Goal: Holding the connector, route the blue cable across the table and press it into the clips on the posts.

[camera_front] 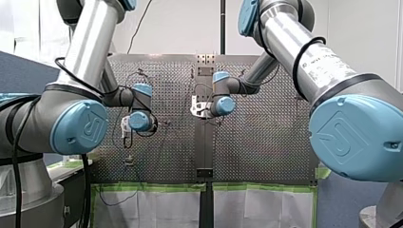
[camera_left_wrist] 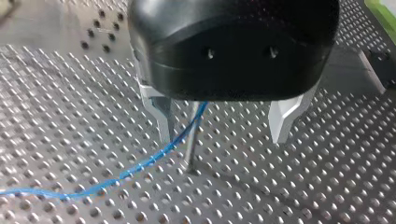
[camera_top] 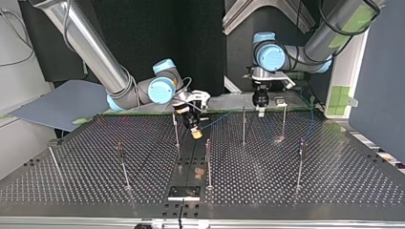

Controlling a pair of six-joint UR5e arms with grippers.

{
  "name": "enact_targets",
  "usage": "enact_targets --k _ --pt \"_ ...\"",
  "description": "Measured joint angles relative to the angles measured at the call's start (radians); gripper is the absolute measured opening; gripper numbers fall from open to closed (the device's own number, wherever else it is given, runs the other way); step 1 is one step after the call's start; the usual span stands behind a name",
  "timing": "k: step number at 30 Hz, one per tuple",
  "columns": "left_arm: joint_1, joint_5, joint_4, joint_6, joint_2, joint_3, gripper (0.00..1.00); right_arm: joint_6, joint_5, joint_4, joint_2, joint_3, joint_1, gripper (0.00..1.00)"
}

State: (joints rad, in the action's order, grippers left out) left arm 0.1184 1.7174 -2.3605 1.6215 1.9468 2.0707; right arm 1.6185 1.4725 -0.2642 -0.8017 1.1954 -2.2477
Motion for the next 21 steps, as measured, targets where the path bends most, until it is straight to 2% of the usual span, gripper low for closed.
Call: enact_targets --k 13,17,21 --pt "0.059 0.003 -0.006 0.000 -0.108 0.107 1.00 0.001 -0.003 0.002 0.001 0.000 0.008 0.00" --pt "0.091 0.022 0.018 0.026 -0.123 0.112 1.00 0.001 -0.003 0.002 0.001 0.000 0.009 0.00" --pt "0.124 0.053 0.040 0.057 -0.124 0.091 1.00 0.003 -0.004 0.002 0.002 0.006 0.009 0.00"
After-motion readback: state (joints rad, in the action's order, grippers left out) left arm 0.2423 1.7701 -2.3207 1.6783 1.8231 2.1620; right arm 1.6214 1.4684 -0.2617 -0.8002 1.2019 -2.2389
